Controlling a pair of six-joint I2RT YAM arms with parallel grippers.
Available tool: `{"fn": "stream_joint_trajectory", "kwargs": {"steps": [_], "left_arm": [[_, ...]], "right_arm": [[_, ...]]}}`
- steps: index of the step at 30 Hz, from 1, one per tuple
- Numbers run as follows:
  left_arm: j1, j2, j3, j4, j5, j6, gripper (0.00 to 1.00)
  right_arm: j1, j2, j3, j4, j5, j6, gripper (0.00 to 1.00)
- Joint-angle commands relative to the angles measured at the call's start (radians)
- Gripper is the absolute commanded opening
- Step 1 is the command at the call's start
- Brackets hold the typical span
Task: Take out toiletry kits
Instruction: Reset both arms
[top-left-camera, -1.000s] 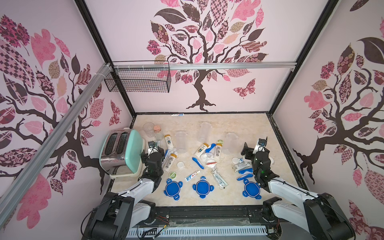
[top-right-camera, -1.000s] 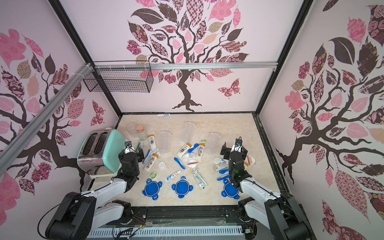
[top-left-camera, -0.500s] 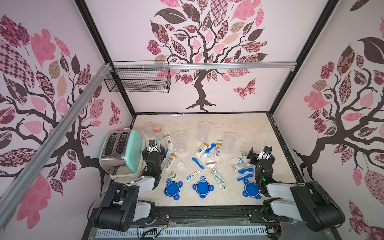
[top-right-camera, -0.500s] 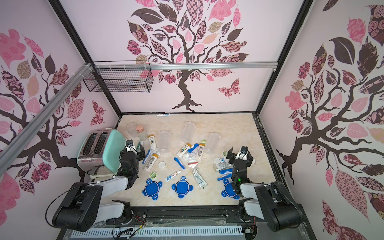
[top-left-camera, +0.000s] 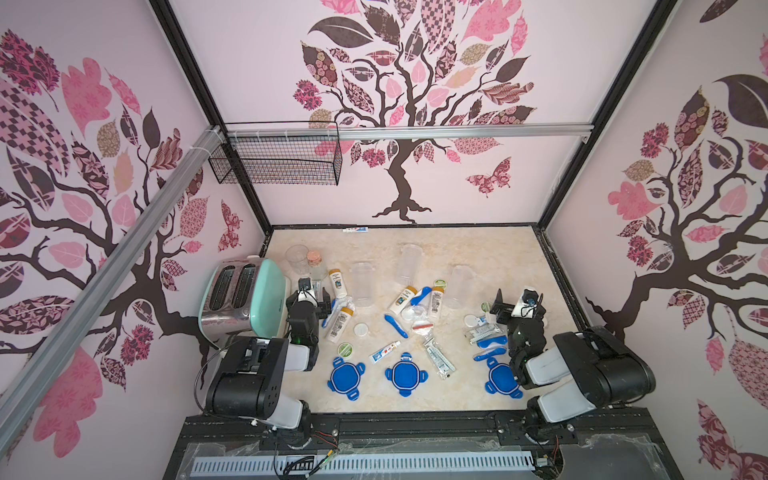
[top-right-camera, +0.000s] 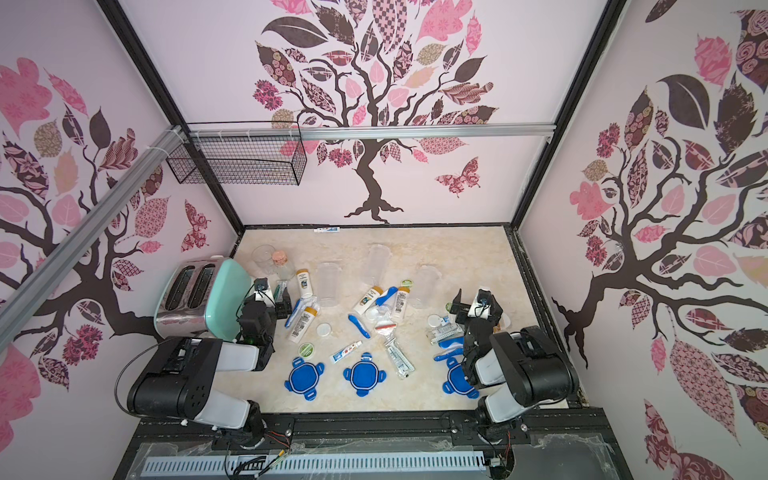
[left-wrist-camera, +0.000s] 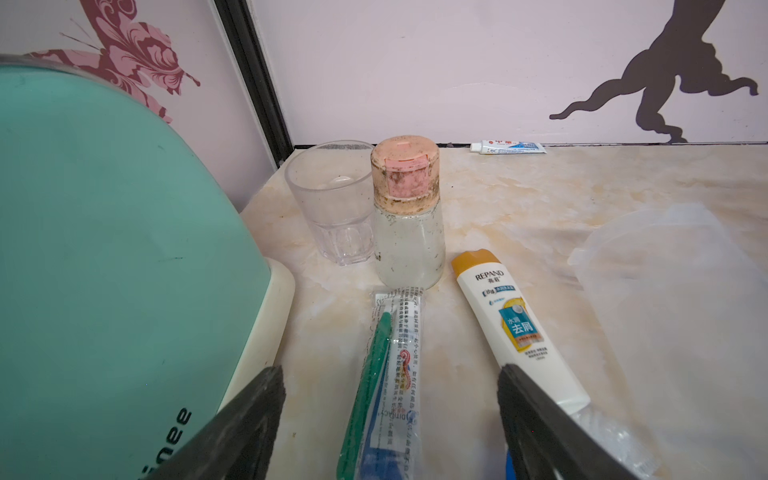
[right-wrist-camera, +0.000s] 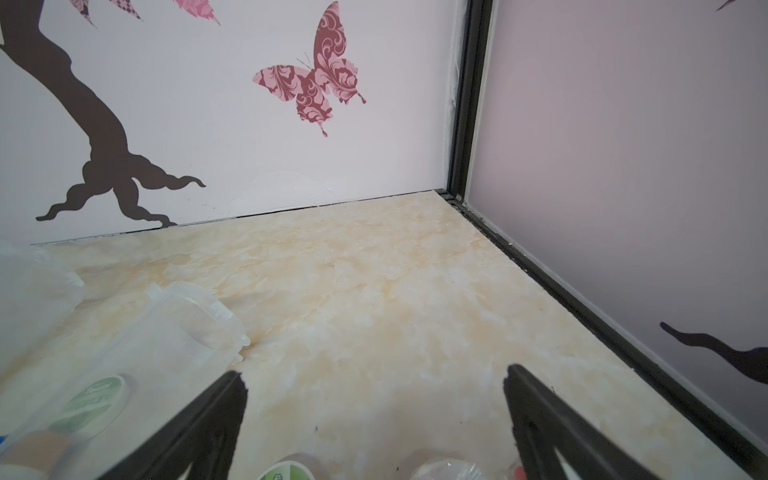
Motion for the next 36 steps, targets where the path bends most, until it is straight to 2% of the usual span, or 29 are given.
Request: {"fn": "stream_joint_trajectory", "kwargs": {"steps": [1, 3, 4, 5, 7, 36], "left_arm": [[0.037, 0.034, 0.059, -0.052, 0.093, -0.011, 0.84], [0.074, 0.047, 0.100, -0.119, 0.156, -0.030, 0.82], [0.099, 0.049, 0.111, -0.143, 0.192, -0.046, 0.81], [0.118, 0.054, 0.111, -0.131, 0.227, -0.054, 0.95], [0.118, 0.053, 0.109, -0.132, 0.227, -0.055, 0.98], [0.100, 0.053, 0.112, -0.139, 0.197, -0.047, 0.98]], "right_arm": [[-0.008, 0.016, 0.045, -0.008, -0.027, -0.022, 1.00], [-0.025, -0.035, 0.131, -0.271, -0.050, 0.009, 1.00], [-0.063, -0.029, 0.173, -0.335, -0.113, 0.031, 1.00], [-0.090, -0.022, 0.205, -0.386, -0.141, 0.057, 1.00], [-0.117, -0.035, 0.213, -0.429, -0.190, 0.068, 1.00], [-0.113, -0.036, 0.205, -0.408, -0.185, 0.063, 1.00]]}}
